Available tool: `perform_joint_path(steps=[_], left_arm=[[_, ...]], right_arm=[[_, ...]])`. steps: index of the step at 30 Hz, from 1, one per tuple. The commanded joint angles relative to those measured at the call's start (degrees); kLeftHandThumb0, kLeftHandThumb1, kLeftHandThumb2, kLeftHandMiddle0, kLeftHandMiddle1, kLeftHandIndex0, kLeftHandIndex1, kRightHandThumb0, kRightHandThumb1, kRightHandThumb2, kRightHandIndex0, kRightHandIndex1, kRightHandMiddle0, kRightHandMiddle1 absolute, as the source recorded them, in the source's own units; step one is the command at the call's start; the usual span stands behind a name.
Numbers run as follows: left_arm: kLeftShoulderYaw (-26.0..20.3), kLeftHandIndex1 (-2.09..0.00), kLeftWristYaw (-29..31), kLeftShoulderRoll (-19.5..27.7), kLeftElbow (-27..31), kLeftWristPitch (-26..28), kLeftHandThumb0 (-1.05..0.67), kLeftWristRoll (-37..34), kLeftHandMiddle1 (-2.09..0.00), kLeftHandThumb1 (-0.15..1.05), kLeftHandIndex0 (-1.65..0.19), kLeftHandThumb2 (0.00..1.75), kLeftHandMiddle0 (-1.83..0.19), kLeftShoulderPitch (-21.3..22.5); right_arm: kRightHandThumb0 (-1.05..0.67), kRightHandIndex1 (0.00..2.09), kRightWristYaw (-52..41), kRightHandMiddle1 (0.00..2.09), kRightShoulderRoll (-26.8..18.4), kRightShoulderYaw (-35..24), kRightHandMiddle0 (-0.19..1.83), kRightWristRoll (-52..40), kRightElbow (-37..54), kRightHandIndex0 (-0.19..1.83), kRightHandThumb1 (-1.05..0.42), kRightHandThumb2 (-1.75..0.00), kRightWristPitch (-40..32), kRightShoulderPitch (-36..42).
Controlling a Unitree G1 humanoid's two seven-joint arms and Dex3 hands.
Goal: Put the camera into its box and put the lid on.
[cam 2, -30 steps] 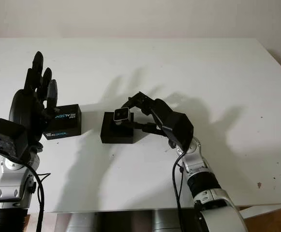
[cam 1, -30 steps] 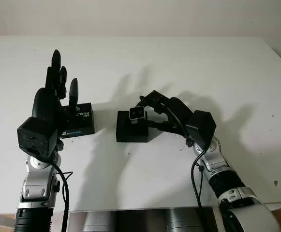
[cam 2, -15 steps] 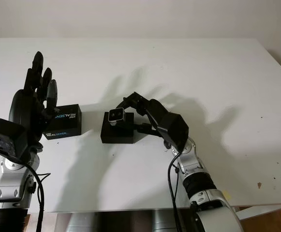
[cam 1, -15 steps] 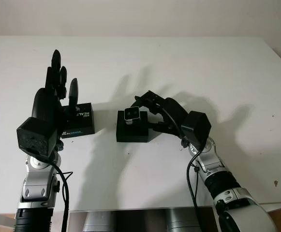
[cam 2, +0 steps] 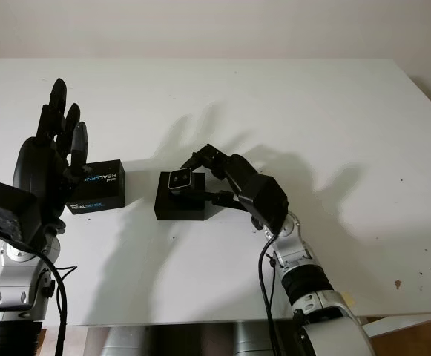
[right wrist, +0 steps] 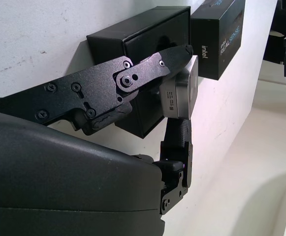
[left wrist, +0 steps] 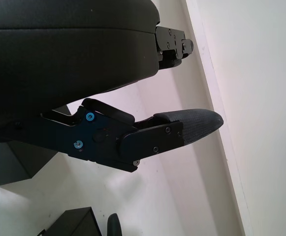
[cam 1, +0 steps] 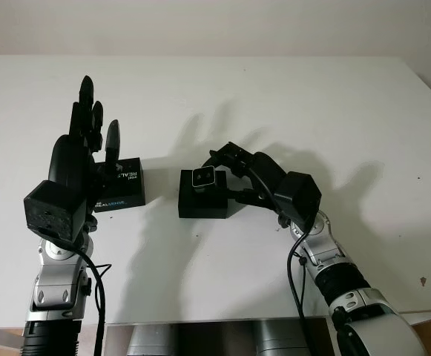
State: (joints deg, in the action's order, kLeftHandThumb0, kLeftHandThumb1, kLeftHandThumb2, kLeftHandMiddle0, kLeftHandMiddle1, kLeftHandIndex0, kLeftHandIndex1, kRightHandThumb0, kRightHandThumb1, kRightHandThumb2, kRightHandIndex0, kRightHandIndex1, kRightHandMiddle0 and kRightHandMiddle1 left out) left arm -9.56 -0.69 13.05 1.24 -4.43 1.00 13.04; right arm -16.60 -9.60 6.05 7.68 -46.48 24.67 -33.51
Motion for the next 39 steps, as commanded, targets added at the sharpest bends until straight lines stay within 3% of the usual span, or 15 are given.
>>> perform_joint_path(steps=[1,39], left_arm=[[-0.1,-0.06,-0.1,-0.2,0.9,-0.1,-0.70,0.1,-0.05,1.05,0.04,0.62,-0.01,-0.5],[-0.1,-0.05,0.1,-0.2,1.6,-0.1,-0.70,0.3,-0.05,1.05,0.05,0.62,0.00,-0.9]], right_arm=[[-0.51,0.05,0.3,1.58,-0.5,-0.1,0.32,0.1,0.4,0.28,-0.99,-0.05,0.1,0.2],[-0.52,0.05,-1.2,1.59,0.5,1.0,0.34,-0.1,0.6,0.29,-0.98,-0.05,-0.7,0.6]])
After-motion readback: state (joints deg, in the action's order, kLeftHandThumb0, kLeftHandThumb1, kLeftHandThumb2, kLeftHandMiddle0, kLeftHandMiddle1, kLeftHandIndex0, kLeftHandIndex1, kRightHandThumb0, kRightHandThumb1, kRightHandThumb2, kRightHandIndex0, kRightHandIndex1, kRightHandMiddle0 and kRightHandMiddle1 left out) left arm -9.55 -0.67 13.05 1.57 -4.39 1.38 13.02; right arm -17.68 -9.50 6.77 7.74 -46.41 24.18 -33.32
